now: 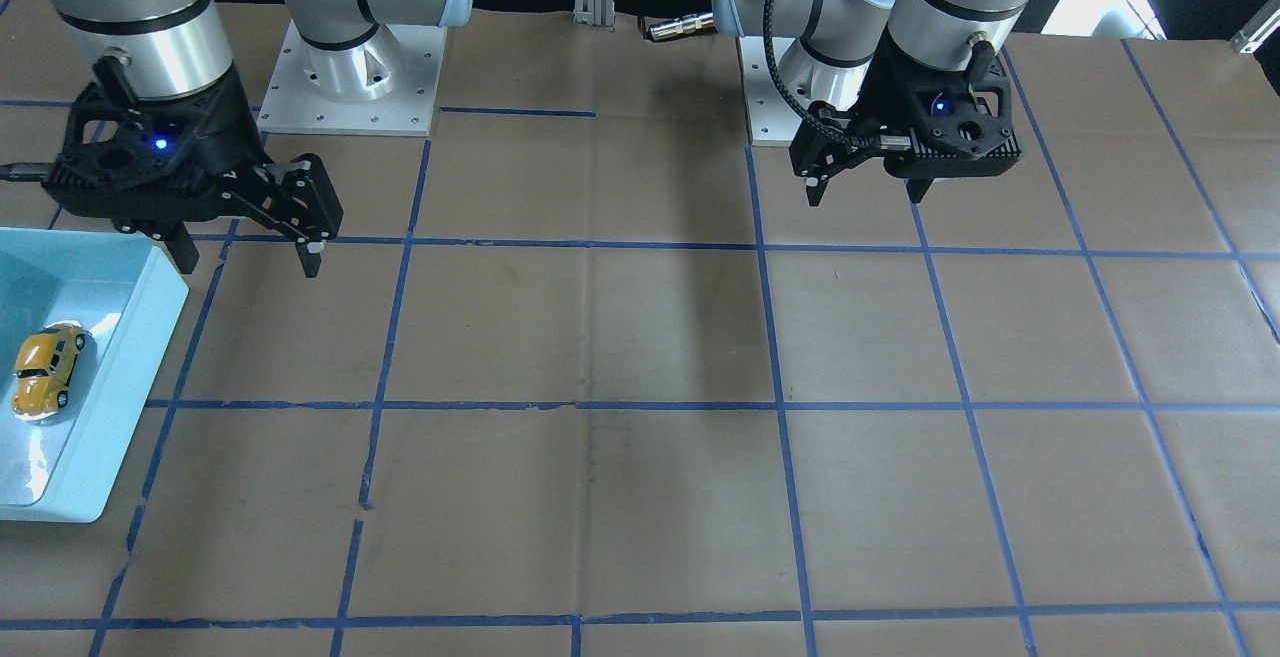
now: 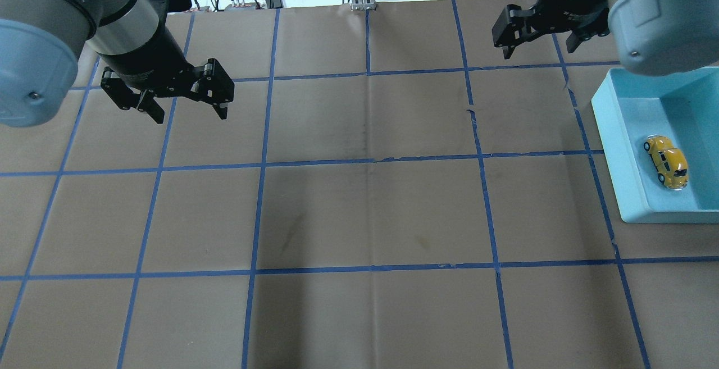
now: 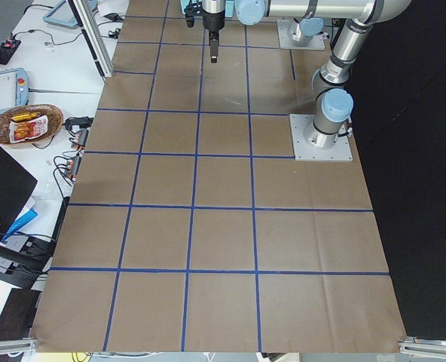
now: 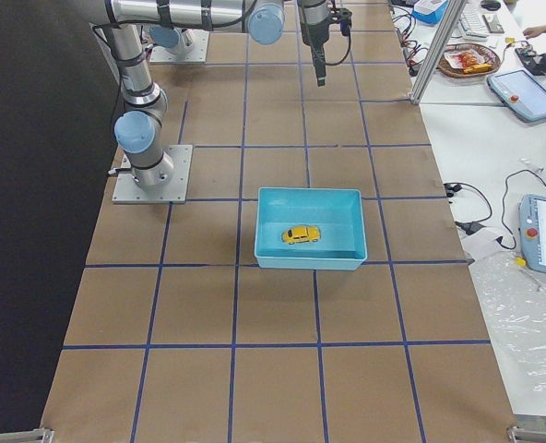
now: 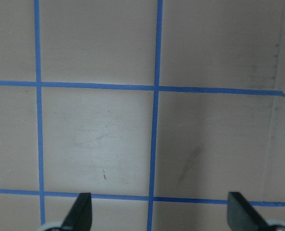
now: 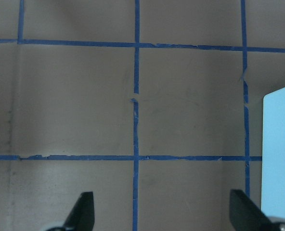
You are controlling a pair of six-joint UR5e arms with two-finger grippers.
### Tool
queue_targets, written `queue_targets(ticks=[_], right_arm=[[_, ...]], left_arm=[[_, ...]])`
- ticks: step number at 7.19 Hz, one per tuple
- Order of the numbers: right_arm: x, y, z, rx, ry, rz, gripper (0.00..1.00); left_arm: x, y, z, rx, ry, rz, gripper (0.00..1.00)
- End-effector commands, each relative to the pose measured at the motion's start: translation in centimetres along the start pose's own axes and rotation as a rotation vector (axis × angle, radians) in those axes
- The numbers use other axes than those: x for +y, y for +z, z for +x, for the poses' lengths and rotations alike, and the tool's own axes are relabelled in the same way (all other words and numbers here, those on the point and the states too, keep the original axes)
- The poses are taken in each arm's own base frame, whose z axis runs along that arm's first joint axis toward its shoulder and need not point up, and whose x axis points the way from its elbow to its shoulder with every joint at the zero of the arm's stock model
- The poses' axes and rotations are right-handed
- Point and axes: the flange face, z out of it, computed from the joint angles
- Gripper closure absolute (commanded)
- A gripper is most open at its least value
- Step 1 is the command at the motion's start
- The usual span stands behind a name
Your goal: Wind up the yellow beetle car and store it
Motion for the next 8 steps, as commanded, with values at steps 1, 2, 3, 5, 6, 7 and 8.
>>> queue_targets(ticks=[1, 2, 3, 5, 6, 7, 8], right_arm=[[2.2, -0.7, -4.9, -0.021, 0.032, -0.073, 0.01], [3.9, -0.3, -7.2, -0.028, 0.090, -0.163, 0.01], [4.6, 0.2, -8.1, -0.082, 0.093, -0.231, 0.01], [4.4, -0.6, -7.5, -0.101, 0.100, -0.200, 0.01], [4.2, -0.7, -6.9, -0.099, 0.108, -0.206, 0.01], [3.4, -1.7, -4.9, -0.100, 0.079, -0.193, 0.01], [3.1, -1.8, -2.5, -0.104, 0.056, -0.222, 0.01]], left_arm=[[-0.1, -0.1, -0.5, -0.001, -0.003, 0.000, 0.00], [0.0, -0.2, -0.4, -0.001, -0.003, 0.000, 0.00], [0.0, -0.1, -0.4, 0.001, -0.003, 0.000, 0.00], [-0.1, -0.2, -0.2, 0.009, -0.010, 0.006, 0.00], [-0.1, -0.3, -0.2, 0.006, -0.010, 0.009, 0.00], [-0.1, -0.2, -0.2, 0.012, -0.011, 0.006, 0.00], [-0.1, -0.1, -0.2, 0.010, -0.011, 0.004, 0.00]])
